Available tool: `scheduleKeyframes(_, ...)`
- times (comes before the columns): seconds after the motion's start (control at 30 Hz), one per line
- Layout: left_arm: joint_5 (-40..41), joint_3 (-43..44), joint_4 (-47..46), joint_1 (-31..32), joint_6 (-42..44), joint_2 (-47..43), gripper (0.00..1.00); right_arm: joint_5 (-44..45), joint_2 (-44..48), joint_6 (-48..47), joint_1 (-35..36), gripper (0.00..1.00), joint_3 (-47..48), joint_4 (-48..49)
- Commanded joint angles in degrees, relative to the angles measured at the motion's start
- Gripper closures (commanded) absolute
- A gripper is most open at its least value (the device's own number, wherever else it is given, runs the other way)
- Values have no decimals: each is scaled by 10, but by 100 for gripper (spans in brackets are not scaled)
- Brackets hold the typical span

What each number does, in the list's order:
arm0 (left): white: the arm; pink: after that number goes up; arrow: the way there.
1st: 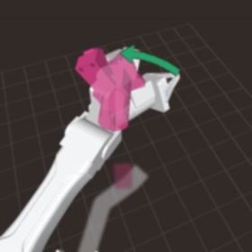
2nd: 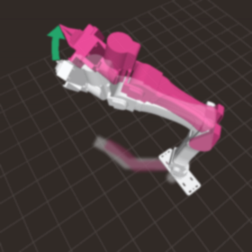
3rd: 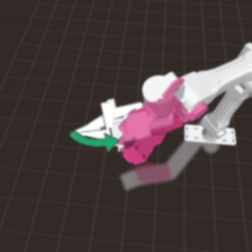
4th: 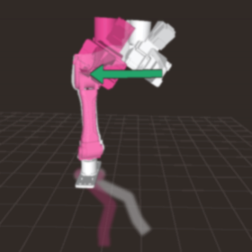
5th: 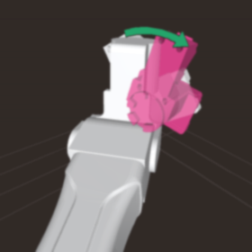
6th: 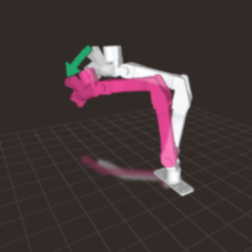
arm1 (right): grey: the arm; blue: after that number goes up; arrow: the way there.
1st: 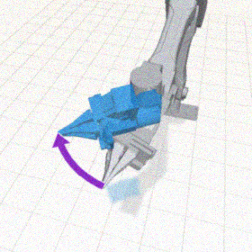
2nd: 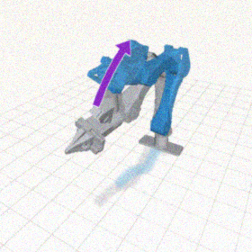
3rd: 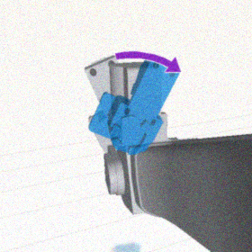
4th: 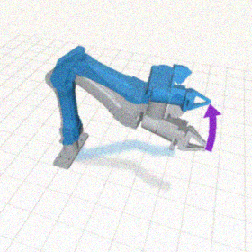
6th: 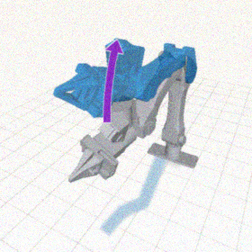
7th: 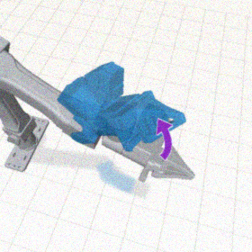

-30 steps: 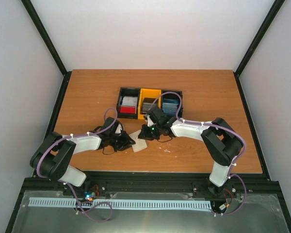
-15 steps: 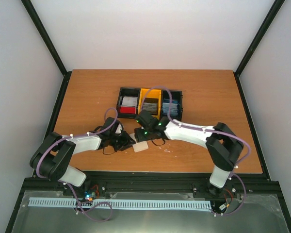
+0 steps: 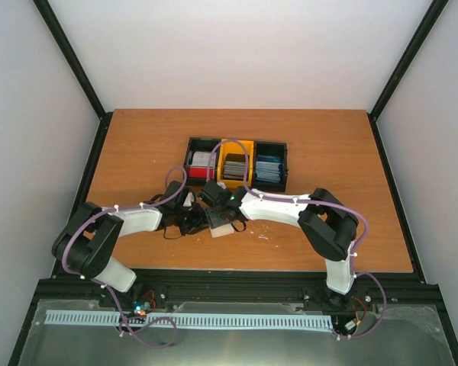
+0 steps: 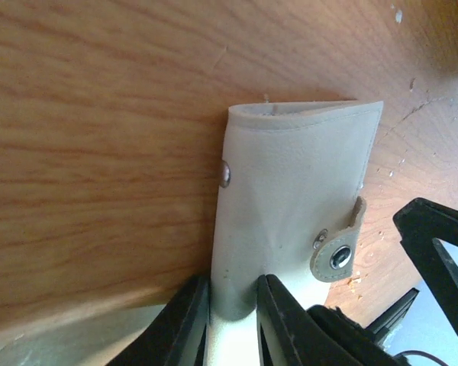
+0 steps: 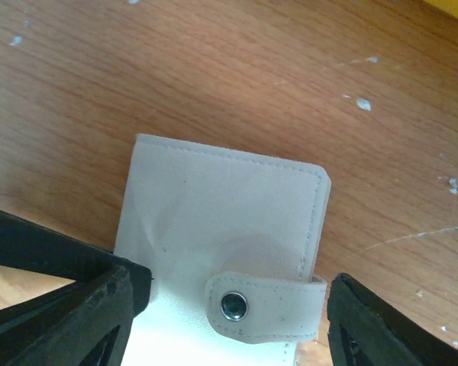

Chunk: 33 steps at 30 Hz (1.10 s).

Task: Put the credit cards into the card holder
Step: Open the card holder at the center of the board.

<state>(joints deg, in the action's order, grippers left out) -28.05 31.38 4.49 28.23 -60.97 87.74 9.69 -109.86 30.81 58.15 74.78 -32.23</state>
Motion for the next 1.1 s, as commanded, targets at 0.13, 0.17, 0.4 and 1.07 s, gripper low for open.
scheduleKeyframes(0.13,124,-41,131,-3,-5,71,81,48,-25,7,2,29,10,-60)
scheduleKeyframes(0.17,126,-42,131,-3,-6,71,81,55,-24,12,2,29,9,-65)
scheduleKeyframes(0.4,134,-42,137,-3,-8,74,82,115,-18,39,2,32,20,-91)
scheduleKeyframes(1.07,139,-21,138,-3,15,89,82,54,13,45,-54,68,-15,-57)
